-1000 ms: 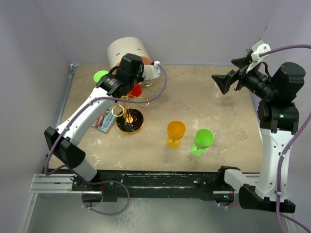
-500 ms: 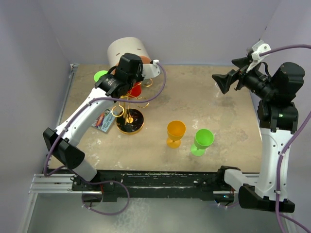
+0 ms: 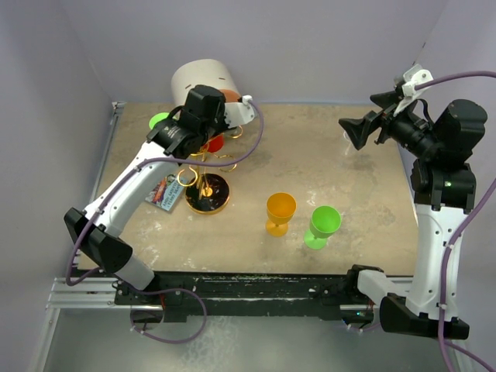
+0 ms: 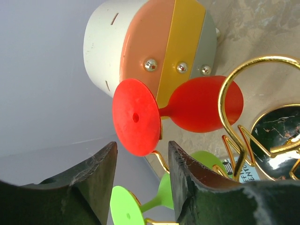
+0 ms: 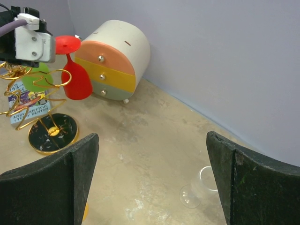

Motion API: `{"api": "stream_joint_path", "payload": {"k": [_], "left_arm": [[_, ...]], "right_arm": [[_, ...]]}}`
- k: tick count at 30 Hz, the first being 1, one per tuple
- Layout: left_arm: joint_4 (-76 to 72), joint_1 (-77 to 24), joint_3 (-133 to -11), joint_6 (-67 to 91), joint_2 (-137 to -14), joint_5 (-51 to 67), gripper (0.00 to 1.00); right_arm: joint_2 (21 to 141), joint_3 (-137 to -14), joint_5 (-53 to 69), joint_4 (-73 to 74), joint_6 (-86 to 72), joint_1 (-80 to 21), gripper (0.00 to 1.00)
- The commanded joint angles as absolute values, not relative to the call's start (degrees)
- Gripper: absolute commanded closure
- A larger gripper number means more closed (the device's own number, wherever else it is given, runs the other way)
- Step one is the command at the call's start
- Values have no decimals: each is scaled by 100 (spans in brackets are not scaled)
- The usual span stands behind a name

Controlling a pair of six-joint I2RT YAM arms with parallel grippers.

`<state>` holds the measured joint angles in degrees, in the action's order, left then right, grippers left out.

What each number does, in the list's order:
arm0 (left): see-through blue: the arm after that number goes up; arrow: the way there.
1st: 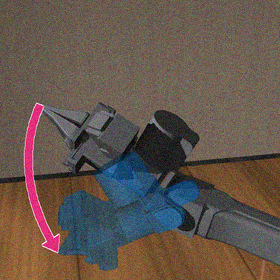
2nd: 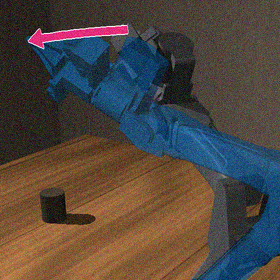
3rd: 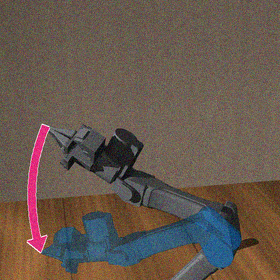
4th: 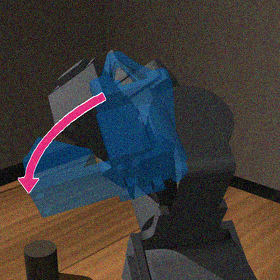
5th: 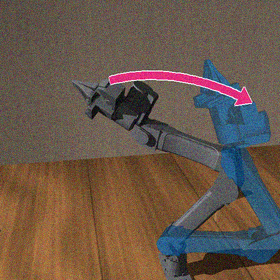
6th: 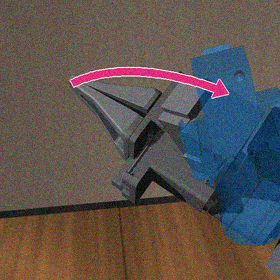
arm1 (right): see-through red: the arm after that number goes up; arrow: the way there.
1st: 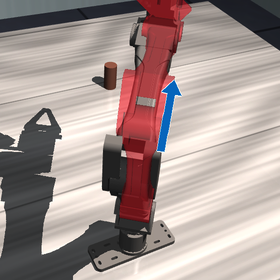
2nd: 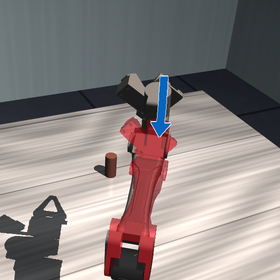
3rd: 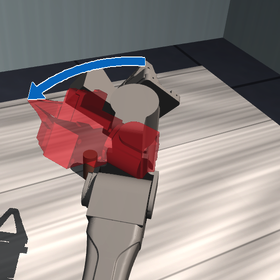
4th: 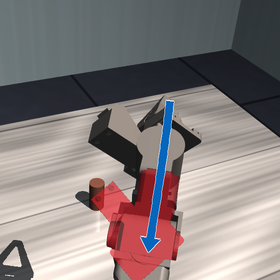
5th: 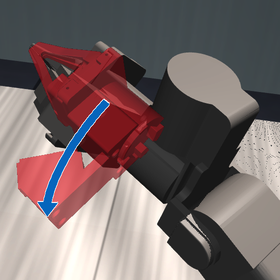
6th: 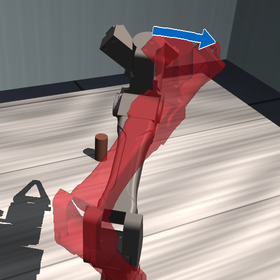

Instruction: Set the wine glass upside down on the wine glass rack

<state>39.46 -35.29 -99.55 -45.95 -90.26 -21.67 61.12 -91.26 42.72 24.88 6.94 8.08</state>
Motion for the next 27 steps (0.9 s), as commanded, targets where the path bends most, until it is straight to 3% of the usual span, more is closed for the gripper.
{"api": "stream_joint_path", "payload": {"k": [1, 16, 20, 23, 27], "left_arm": [[4034, -3533, -10132, -4376, -8621, -1899, 47], [4696, -3414, -10330, -3249, -7597, -211, 11], [4782, -3233, -10353, -3047, -7399, 141, 2], [4811, -3070, -10369, -2930, -7321, 312, 1], [4790, -2643, -10426, -2577, -7322, 739, 1]], "right_arm": [[6082, -9131, 4192, 2301, 713, 861, 1], [5875, -8690, 2116, 3262, 1646, 861, 2], [6111, -8820, 2935, 4366, 2499, 853, 6], [6400, -8840, 3772, 5171, 2905, 738, 10], [6471, -8400, 3499, 4908, 2688, -176, 7]]}}
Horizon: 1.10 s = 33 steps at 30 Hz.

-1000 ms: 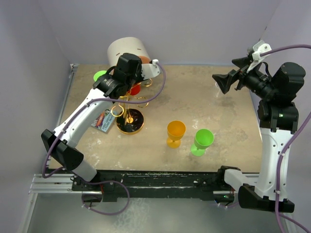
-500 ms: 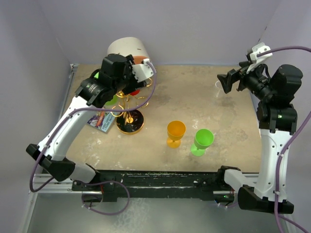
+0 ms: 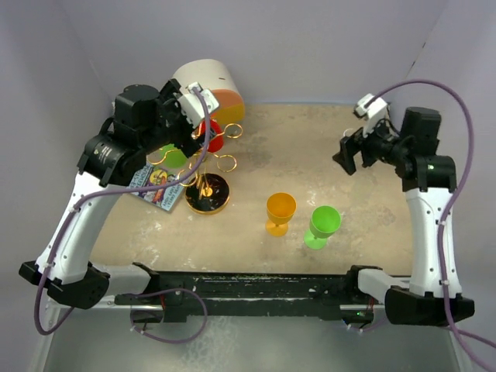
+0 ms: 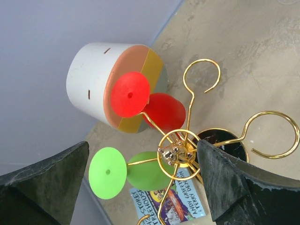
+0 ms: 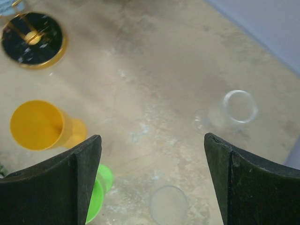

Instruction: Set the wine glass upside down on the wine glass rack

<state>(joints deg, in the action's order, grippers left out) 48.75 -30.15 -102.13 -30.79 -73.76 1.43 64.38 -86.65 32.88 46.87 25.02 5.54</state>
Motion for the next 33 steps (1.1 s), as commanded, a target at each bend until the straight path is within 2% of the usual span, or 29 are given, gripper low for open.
{"api": "stream_joint_path", "payload": {"k": [1, 7, 19, 23, 33], "left_arm": [[4764, -2502, -10432, -2460, -7315, 863, 1], [4647, -1826, -10594, -2057, -7262, 1148, 1], [4300, -634, -10209, -1709, -7001, 1386, 1], [4226, -318, -10202, -1540, -6974, 1367, 1], [4091, -44, -10097, -1477, -6926, 1295, 1]], "right_arm": [[6459, -8180, 3397, 4775, 2617, -513, 5], [6719, -7587, 3452, 4326, 2435, -1285, 4], [7470, -7058, 2495, 3637, 2222, -2475, 12], [7635, -6947, 2198, 3544, 2265, -2732, 21], [7907, -6943, 2039, 3801, 2400, -3112, 57]]}}
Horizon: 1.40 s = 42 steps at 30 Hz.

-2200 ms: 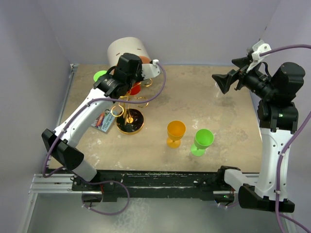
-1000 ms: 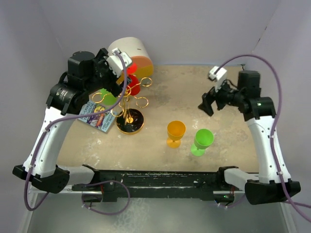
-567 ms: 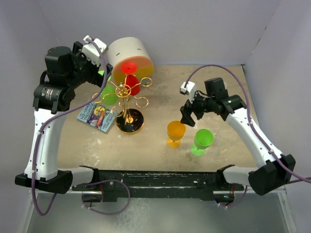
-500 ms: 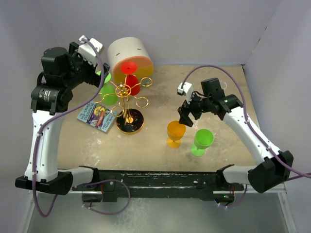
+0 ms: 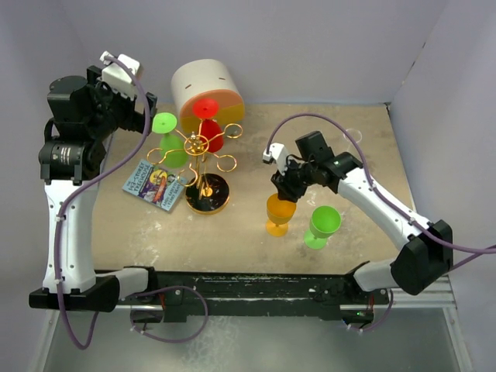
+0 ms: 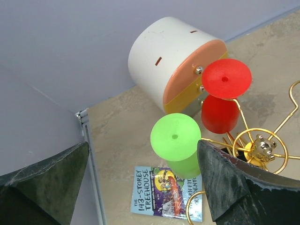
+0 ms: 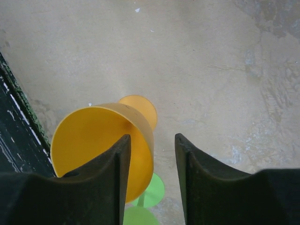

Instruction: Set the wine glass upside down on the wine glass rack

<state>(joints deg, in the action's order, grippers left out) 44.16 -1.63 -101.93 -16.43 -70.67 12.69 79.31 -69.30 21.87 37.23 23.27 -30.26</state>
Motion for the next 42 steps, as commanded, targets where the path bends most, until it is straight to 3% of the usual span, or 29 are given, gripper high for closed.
{"api": "stream_joint_path", "payload": {"k": [1, 7, 23, 28, 33, 42], "left_arm": [[4059, -25, -10061, -1462, -6916, 1247, 1], [3986, 9, -10020, -1453, -6874, 1064, 1], [3911, 183, -9778, -1352, -6789, 1331, 1], [3922, 211, -9793, -1311, -6843, 1538, 1], [3861, 253, -9844, -1196, -6884, 2127, 1], [3693, 457, -10048, -819, -6950, 2649, 1]], "right_arm": [[7922, -6943, 2035, 3819, 2411, -3130, 60], [7972, -6961, 1884, 3928, 2485, -3171, 75], [7906, -6806, 1843, 3902, 2610, -3168, 82], [7833, -6901, 2138, 4102, 2756, -3170, 91], [7521, -7290, 2469, 4095, 2805, -3157, 100], [7235, -8788, 2279, 4153, 2957, -2707, 100]]}}
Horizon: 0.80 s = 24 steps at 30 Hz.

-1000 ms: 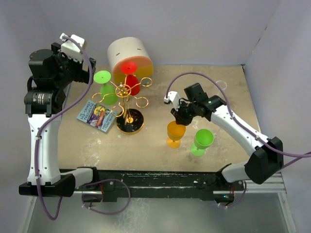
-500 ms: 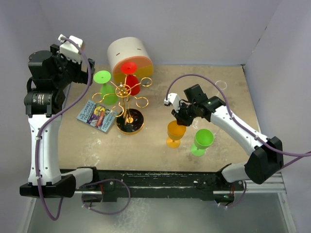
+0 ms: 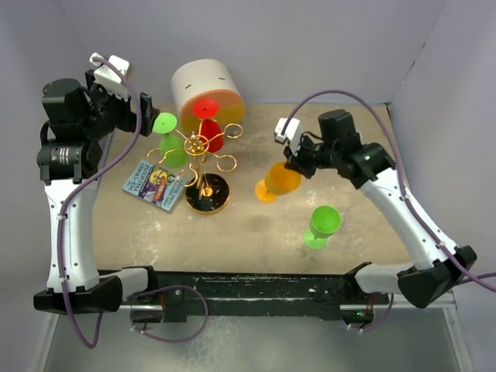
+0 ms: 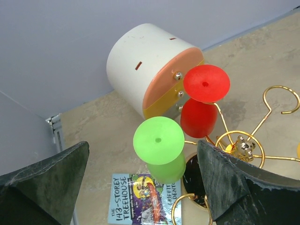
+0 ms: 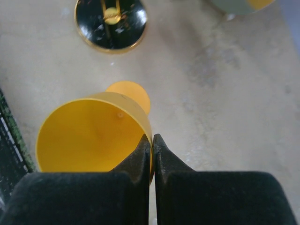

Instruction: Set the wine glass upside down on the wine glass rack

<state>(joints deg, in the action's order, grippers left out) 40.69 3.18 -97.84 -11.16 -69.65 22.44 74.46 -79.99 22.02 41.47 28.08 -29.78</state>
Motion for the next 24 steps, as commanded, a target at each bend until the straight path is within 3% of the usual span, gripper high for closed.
{"api": "stream_joint_path", "payload": {"k": [1, 12, 17, 24], "left_arm": [[3664, 476, -10053, -741, -6937, 2699, 1], [3579, 455, -10304, -172, -7059, 3264, 1], [3707, -240, -10598, -224, -7315, 2952, 1], [3215, -464, -10587, 729, -7705, 3739, 1]], "right_arm": [[7221, -8975, 2289, 4152, 2937, -2602, 100], [7131, -10674, 1855, 3403, 2163, -2251, 100], [7484, -11269, 1485, 2985, 1712, -2259, 100], [7830, -11857, 1660, 2533, 1259, -2268, 100]]}}
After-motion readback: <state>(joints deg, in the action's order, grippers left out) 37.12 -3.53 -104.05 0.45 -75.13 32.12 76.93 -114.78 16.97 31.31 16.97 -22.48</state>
